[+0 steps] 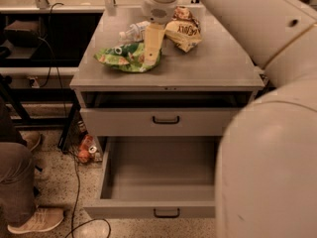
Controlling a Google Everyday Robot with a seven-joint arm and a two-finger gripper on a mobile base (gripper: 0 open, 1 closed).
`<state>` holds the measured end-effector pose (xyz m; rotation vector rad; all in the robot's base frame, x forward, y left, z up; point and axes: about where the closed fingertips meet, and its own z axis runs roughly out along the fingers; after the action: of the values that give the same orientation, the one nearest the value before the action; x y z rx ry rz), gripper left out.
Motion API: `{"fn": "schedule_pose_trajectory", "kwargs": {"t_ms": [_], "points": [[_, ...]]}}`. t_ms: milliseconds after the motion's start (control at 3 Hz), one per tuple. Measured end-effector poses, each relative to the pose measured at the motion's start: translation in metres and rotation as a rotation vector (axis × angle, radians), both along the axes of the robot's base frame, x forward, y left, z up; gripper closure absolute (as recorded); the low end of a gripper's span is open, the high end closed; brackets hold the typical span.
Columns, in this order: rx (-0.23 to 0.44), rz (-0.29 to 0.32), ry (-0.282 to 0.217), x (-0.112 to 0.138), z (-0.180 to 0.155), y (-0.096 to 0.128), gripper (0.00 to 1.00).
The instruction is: Place green rice chip bag into middle drawer
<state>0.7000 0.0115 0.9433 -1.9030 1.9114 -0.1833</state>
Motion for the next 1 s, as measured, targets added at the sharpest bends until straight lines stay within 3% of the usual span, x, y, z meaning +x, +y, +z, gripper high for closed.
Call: {"fn": "schedule_pose_trajectory", "kwargs": {"t_ms": [333, 1000], "points": [[-0.025, 0.014, 0.066, 0.012, -0.03, 0.029, 0.0], [0.009, 0.047, 0.188, 0.034, -0.072, 0.063, 0.0]]}}
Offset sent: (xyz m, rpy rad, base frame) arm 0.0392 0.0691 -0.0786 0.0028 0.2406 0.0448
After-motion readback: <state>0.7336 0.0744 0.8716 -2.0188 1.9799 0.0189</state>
